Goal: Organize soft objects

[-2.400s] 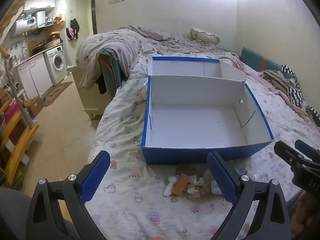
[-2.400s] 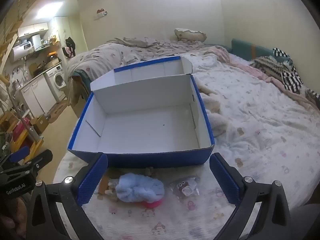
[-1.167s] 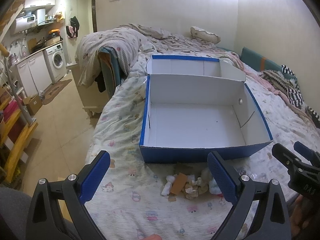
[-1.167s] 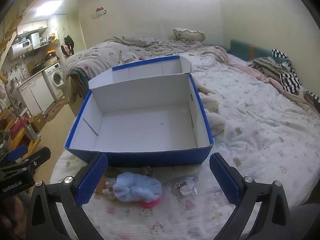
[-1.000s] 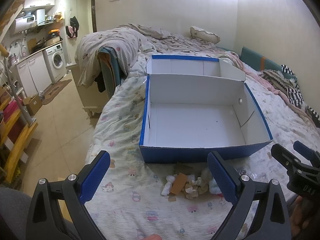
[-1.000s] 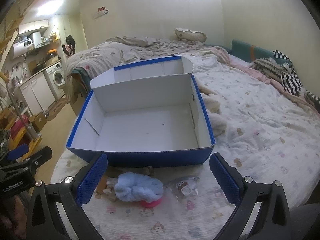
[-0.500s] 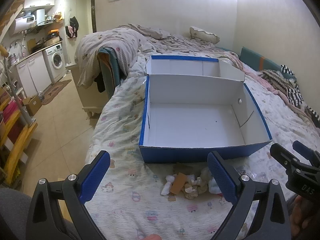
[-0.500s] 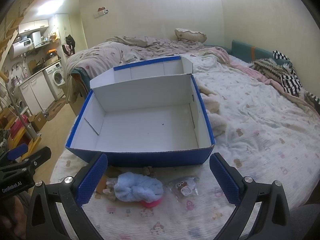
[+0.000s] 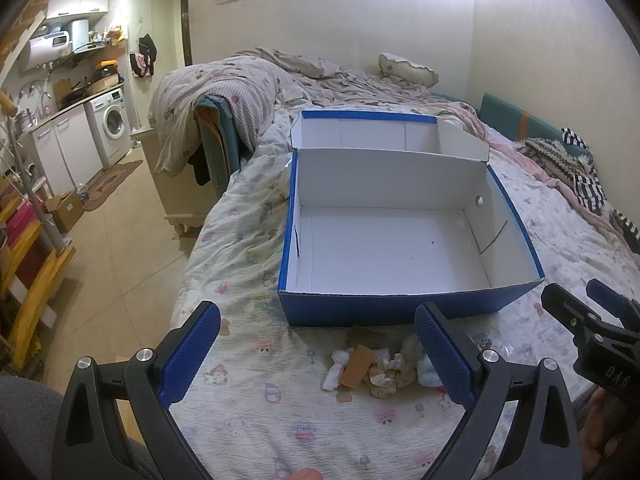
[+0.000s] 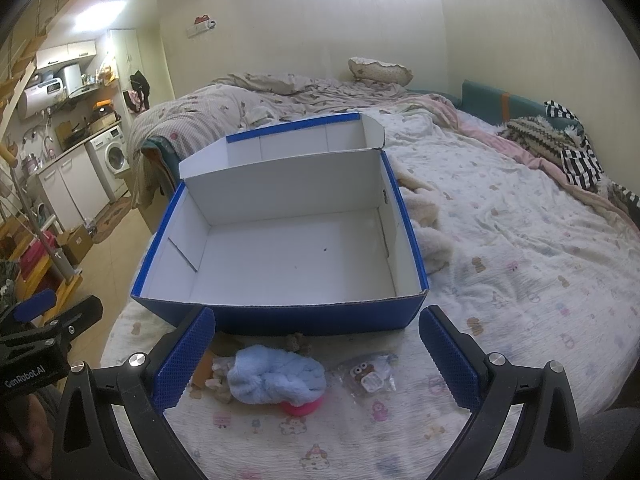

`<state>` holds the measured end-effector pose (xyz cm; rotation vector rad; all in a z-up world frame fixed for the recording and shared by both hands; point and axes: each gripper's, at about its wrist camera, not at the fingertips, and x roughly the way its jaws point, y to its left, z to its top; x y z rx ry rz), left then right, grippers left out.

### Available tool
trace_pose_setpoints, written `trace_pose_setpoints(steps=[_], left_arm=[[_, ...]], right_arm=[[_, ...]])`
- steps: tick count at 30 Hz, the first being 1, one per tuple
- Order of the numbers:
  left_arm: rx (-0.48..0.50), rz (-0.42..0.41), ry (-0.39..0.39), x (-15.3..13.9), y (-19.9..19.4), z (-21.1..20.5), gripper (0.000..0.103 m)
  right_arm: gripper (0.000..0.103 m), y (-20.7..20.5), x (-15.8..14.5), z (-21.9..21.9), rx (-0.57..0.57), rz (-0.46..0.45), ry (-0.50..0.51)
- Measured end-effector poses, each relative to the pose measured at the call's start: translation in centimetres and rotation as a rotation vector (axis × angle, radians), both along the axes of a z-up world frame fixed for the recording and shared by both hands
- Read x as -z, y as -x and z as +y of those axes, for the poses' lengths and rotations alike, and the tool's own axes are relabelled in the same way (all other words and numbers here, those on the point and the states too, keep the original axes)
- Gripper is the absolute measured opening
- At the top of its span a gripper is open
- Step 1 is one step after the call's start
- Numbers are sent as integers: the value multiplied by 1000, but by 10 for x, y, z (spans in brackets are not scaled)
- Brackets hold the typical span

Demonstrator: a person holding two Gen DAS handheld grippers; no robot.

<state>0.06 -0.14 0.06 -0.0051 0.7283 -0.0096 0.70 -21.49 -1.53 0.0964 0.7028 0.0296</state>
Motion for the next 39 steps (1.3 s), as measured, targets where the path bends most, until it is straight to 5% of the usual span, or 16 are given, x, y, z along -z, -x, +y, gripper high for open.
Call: trace_pose_setpoints(steps=[39], left_arm=[[-7,-8,-11,1,2,3,97]], right_arm=[[103,0,1,0,-2,0,6]])
